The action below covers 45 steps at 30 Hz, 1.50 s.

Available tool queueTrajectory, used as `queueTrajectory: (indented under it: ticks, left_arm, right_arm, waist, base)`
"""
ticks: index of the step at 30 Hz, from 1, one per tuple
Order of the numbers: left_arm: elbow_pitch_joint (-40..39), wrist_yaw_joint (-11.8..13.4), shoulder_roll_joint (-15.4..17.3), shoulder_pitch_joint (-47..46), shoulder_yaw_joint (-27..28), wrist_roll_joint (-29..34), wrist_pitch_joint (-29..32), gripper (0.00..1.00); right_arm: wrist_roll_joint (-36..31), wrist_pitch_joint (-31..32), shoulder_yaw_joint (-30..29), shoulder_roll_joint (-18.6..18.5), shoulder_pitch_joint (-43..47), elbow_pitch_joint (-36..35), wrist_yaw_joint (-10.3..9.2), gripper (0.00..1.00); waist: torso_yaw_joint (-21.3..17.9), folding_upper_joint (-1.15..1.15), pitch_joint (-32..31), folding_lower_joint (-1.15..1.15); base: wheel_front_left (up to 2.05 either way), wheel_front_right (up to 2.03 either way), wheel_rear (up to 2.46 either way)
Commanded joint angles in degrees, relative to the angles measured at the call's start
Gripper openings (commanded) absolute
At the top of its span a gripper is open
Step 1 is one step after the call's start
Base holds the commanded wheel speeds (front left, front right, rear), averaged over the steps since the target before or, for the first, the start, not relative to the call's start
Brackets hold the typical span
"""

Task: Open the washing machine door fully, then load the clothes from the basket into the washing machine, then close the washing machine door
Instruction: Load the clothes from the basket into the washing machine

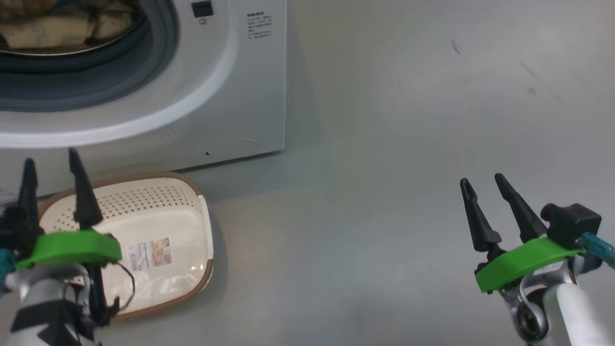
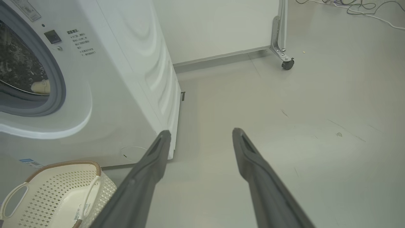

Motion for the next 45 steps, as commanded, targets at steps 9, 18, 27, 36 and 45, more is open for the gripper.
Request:
queueTrajectory:
  ticks: [9, 18, 27, 36, 45]
  left_arm:
    - [-10.03, 0.63, -4.24, 12.65, -1.13, 3.23, -0.37, 1.0]
    - [-9.65, -0.37, -6.86, 17.67, -6.66, 4.78, -0.37, 1.0]
    - [-9.6, -0.47, -6.96, 19.39, -7.85, 5.04, -0.37, 1.0]
    - [-10.64, -0.11, -6.47, 19.88, -8.15, 5.01, -0.15, 1.0]
    - [-11.07, -0.37, -5.56, 19.59, -8.79, 4.91, 0.63, 1.0]
  right_arm:
    - [-1.86, 3.93, 0.35, -2.7, 2.32, -5.8, -0.01, 1.0]
    - [-2.14, 6.31, 1.29, -4.09, 4.59, -7.92, -0.01, 1.0]
    - [-2.16, 7.64, 2.98, -4.88, 5.48, -9.46, -0.01, 1.0]
    - [-2.28, 8.21, 3.83, -5.01, 5.69, -10.0, -0.01, 1.0]
    - [-2.1, 8.14, 3.71, -4.63, 6.08, -9.96, -0.01, 1.0]
  waist:
    - [5.65, -0.01, -7.02, 0.0]
    - [9.01, -0.01, -11.43, 0.0]
    - [10.3, -0.01, -14.53, 0.0]
    - [10.76, -0.01, -15.62, 0.0]
    - [11.08, -0.01, -15.36, 0.0]
  base:
    - [0.0, 0.0, 0.0]
    - [0.0, 0.0, 0.0]
    - [0.0, 0.0, 0.0]
    - [0.0, 0.0, 0.0]
    - [0.0, 0.0, 0.0]
